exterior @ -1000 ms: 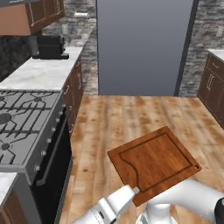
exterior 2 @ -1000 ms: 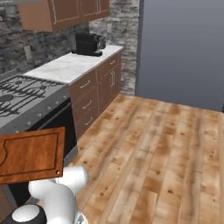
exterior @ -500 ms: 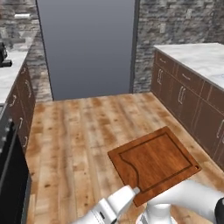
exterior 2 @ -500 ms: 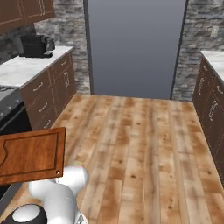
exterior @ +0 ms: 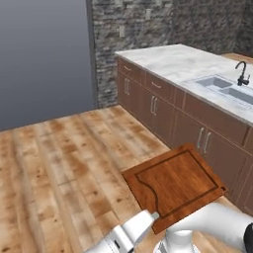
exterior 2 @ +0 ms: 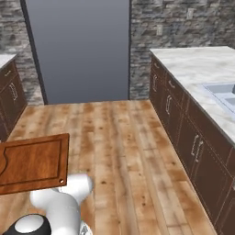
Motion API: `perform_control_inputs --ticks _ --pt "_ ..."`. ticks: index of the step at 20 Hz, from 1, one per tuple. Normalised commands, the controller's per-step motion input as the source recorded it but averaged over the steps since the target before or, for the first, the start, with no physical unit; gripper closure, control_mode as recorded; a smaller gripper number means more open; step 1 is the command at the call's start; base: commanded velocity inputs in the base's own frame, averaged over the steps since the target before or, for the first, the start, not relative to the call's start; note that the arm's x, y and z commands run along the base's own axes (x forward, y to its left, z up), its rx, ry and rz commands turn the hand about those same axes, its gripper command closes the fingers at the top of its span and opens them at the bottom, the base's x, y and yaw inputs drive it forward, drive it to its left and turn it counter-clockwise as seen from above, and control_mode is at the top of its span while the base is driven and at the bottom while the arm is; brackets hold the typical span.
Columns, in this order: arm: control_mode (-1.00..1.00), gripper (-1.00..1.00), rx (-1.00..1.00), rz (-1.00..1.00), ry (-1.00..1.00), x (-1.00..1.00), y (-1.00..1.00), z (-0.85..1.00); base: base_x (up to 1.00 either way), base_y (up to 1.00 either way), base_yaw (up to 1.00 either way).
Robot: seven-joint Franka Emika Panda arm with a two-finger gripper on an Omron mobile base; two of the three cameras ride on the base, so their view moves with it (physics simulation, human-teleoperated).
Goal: Move the cutting board and knife to the sink. Then move spray from the cabinet to the counter.
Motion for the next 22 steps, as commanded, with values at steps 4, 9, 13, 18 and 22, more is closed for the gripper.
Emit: perform_control_inputs --ticks 4,9,13,18,22 --pt "1.00 1.00 0.00 0.00 0.00 0.00 0.00 0.00 0.53 -0.07 -0.48" --pt "1.00 1.00 0.00 0.00 0.00 0.00 0.00 0.00 0.68 0.04 -0.46" --pt "1.00 1.00 0.00 0.00 0.00 0.00 0.00 0.00 0.80 0.22 -0.44" --pt "1.00 1.00 0.00 0.00 0.00 0.00 0.00 0.00 0.84 0.26 -0.42" --pt "1.00 1.00 0.00 0.00 0.00 0.00 0.00 0.00 0.87 0.44 -0.39"
